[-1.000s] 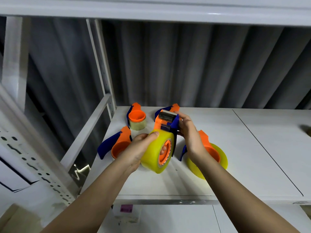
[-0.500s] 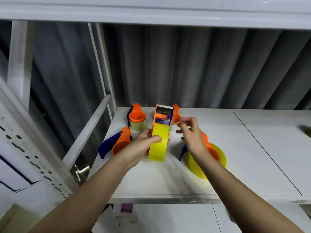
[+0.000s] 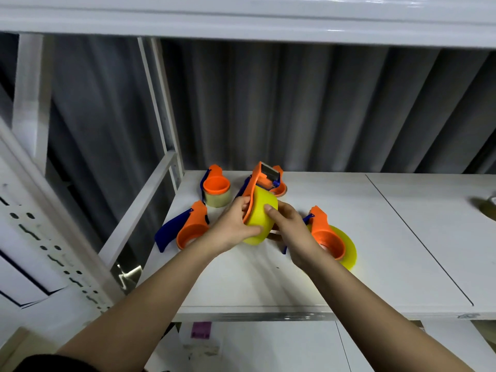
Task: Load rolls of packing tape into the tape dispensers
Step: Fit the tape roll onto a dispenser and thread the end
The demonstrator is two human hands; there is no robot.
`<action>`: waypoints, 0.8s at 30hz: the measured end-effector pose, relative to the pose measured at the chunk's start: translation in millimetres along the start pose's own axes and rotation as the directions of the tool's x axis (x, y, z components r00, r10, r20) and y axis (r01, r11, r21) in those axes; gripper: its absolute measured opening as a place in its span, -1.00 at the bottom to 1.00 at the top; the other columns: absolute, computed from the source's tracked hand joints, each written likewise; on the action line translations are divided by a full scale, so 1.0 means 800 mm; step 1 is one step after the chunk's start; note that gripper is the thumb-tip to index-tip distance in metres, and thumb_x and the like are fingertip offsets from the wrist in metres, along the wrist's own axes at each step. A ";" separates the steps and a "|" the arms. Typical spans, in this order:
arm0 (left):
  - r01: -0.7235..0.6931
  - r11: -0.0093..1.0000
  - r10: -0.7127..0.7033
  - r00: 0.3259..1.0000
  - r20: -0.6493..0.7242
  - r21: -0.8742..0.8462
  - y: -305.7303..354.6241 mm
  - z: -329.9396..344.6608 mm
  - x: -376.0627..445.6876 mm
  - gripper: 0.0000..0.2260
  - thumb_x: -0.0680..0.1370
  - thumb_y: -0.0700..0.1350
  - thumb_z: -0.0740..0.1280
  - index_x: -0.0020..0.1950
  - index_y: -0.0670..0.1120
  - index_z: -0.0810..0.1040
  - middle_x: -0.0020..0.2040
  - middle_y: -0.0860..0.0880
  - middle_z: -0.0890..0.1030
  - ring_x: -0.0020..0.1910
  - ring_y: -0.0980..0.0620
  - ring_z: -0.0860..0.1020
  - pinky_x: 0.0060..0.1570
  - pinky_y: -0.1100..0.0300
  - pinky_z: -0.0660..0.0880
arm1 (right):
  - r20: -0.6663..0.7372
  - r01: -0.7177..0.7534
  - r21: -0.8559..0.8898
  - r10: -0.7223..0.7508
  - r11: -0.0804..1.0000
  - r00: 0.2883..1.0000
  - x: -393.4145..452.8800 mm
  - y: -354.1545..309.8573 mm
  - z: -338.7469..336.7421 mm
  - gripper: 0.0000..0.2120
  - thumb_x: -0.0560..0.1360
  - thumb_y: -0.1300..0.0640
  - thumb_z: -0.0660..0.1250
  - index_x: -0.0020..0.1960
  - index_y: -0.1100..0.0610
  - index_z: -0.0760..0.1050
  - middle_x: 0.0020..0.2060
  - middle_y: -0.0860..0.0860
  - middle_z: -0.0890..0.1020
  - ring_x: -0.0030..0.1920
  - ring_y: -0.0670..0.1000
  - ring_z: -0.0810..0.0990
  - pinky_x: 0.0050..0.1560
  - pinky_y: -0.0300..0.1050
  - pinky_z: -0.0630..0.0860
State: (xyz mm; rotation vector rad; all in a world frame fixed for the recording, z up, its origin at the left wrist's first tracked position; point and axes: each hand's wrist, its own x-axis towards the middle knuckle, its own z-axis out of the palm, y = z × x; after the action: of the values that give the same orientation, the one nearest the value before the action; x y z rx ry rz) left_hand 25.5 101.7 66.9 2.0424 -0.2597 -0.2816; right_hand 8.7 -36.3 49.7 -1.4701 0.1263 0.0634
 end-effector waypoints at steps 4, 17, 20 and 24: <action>-0.078 0.981 0.095 0.992 -0.087 0.176 -0.003 0.002 -0.003 -0.37 0.45 -0.12 0.46 0.46 -0.06 0.26 0.35 -0.03 0.45 0.30 -0.03 0.45 0.23 -0.04 0.49 | 0.057 -0.077 0.024 0.076 0.997 0.995 0.003 -0.011 -0.009 -0.70 0.61 0.09 0.21 0.33 0.12 0.39 0.09 0.06 0.62 -0.02 0.00 0.64 -0.22 -0.22 0.57; -0.027 0.790 0.216 0.947 -0.236 0.612 -0.005 0.043 -0.007 -0.64 0.48 0.04 0.36 0.22 -0.04 0.46 0.05 -0.03 0.59 0.06 -0.06 0.56 -0.15 0.13 0.47 | -0.024 0.032 -0.742 -0.075 0.669 0.997 0.024 -0.012 -0.023 -0.55 0.54 -0.13 0.25 0.37 0.02 0.38 0.29 0.05 0.42 0.21 0.06 0.49 0.09 -0.13 0.41; -0.014 0.733 0.238 0.942 -0.237 0.680 -0.007 0.056 -0.007 -0.62 0.50 0.02 0.35 0.26 -0.07 0.42 0.13 -0.06 0.57 0.10 -0.07 0.55 -0.17 0.18 0.38 | -0.030 0.008 -0.832 -0.060 0.554 0.998 0.028 -0.010 -0.026 -0.57 0.54 -0.22 0.19 0.31 -0.02 0.44 0.22 0.01 0.52 0.16 0.05 0.53 0.05 -0.06 0.48; 0.021 0.702 0.216 0.947 -0.240 0.712 -0.010 0.068 -0.007 -0.65 0.50 -0.01 0.35 0.22 -0.11 0.42 0.13 -0.09 0.57 0.07 -0.09 0.56 -0.13 0.14 0.44 | -0.011 0.004 -0.902 -0.033 0.432 0.999 0.037 -0.015 -0.029 -0.55 0.53 -0.27 0.17 0.25 -0.01 0.49 0.16 0.01 0.60 0.14 0.06 0.55 0.04 -0.04 0.51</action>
State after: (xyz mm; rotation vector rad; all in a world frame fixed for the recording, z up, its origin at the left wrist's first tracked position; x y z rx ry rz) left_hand 4.1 61.4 35.3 2.7902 -0.3137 0.2654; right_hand 38.4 -61.7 55.4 -2.5942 0.0968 0.1028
